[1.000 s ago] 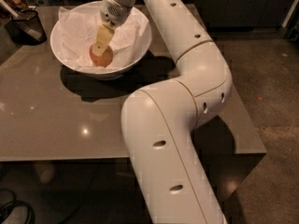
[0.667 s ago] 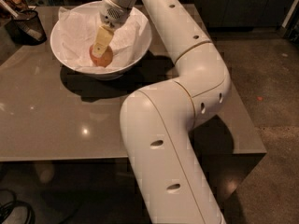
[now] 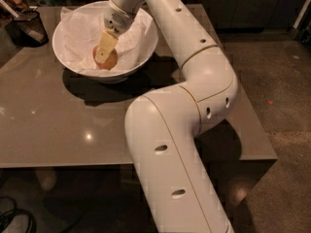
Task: Pick apple from white bowl
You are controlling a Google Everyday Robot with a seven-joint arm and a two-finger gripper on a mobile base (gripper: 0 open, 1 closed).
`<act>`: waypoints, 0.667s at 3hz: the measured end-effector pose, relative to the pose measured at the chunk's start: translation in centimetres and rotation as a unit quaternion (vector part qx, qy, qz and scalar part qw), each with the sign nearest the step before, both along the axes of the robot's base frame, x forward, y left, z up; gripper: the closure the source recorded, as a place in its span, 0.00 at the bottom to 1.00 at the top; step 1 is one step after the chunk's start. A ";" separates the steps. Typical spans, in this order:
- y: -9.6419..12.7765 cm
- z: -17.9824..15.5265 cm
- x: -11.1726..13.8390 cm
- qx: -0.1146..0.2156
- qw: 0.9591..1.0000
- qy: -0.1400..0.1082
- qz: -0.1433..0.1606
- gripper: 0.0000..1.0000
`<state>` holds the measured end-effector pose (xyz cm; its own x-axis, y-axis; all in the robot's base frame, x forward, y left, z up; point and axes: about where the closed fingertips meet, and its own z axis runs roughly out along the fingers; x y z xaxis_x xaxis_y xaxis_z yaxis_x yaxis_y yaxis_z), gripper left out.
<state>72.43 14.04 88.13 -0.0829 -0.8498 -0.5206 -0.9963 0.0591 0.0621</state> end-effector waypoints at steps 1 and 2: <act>0.0 -0.7 0.1 0.004 1.000 0.007 0.002 0.32; 0.0 -1.2 0.2 0.007 1.000 0.011 0.004 0.32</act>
Offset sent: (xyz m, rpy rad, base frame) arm -0.0030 -0.0274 -0.0062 -0.0579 0.1111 0.0667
